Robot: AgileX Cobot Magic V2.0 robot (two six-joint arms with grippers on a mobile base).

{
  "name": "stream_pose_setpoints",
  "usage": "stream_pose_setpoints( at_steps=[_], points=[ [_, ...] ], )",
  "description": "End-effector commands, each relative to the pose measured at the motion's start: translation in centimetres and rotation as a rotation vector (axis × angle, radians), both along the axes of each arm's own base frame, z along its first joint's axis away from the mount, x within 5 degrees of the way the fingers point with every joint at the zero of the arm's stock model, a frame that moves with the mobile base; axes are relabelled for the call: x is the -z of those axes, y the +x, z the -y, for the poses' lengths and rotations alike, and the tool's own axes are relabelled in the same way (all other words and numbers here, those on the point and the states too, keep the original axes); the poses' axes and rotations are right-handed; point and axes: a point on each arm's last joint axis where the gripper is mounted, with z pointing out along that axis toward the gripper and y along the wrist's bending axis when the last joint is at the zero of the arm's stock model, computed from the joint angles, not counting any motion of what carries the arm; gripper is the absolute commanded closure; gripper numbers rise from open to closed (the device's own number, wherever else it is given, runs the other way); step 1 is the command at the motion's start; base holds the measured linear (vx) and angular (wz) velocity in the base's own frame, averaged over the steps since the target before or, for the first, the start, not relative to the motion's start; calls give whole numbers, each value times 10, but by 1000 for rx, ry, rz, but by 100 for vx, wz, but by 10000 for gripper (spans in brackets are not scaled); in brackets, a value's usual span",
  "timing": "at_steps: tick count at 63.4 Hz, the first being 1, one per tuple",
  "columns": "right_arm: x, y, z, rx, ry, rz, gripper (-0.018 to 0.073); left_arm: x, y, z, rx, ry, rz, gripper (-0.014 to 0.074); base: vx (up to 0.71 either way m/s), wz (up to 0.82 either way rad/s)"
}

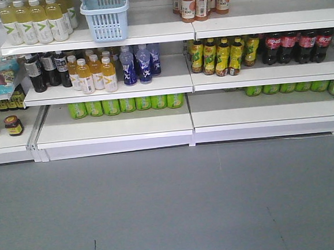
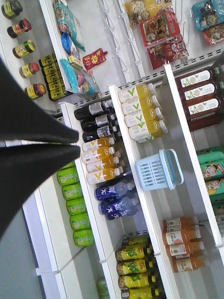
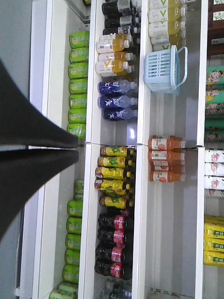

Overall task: Place coke in basket with both arms
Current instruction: 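Drive the base toward the shelf holding the light-blue basket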

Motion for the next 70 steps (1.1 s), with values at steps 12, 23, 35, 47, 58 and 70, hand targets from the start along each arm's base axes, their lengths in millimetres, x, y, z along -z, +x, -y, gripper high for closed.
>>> stream_pose_setpoints(
  at_steps=[12,23,35,47,58,70],
  points=[
    [-4,-1,-2,-18,-8,76,564,-6,-2,1,12,-17,85,603,0,0],
    [-4,-1,-2,-18,-8,76,564,-6,-2,1,12,-17,85,603,0,0],
    [-4,-1,-2,-18,-8,76,564,-6,-2,1,12,-17,85,603,0,0],
    [-4,-1,-2,-18,-8,76,564,-6,-2,1,12,-17,85,603,3,2],
    [-4,-1,-2,-18,-8,76,564,-6,-2,1,12,-17,85,603,5,4],
    [-4,-1,-2,-18,-8,76,564,-6,-2,1,12,-17,85,603,6,3]
  ],
)
